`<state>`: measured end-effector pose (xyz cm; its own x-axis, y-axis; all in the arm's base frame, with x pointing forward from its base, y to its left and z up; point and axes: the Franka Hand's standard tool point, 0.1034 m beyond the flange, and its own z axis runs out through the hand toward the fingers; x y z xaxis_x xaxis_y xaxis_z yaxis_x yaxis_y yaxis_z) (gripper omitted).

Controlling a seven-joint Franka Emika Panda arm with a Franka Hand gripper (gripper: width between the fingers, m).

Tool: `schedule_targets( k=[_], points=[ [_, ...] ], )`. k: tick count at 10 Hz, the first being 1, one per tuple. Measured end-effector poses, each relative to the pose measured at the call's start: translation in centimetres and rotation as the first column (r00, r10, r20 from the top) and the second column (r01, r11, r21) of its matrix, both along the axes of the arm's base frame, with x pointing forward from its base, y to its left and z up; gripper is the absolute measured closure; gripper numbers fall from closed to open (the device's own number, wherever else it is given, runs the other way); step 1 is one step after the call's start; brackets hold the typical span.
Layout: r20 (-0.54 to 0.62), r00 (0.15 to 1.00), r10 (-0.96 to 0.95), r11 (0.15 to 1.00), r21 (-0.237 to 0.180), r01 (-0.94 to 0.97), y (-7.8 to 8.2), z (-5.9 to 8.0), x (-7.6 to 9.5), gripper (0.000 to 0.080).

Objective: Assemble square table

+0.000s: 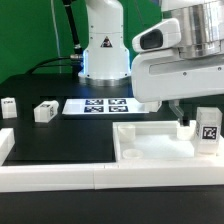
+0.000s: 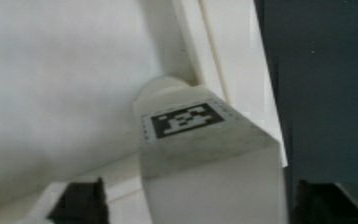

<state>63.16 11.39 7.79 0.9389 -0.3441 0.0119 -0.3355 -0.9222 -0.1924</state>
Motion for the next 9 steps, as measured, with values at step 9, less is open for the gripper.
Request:
schedule_targets(
  k=[9],
  points=[
    [-0.214,0.590,-0.778,0.599,0.031,0.800,-0.29,-0.30,-0.63,0.0502]
  ],
)
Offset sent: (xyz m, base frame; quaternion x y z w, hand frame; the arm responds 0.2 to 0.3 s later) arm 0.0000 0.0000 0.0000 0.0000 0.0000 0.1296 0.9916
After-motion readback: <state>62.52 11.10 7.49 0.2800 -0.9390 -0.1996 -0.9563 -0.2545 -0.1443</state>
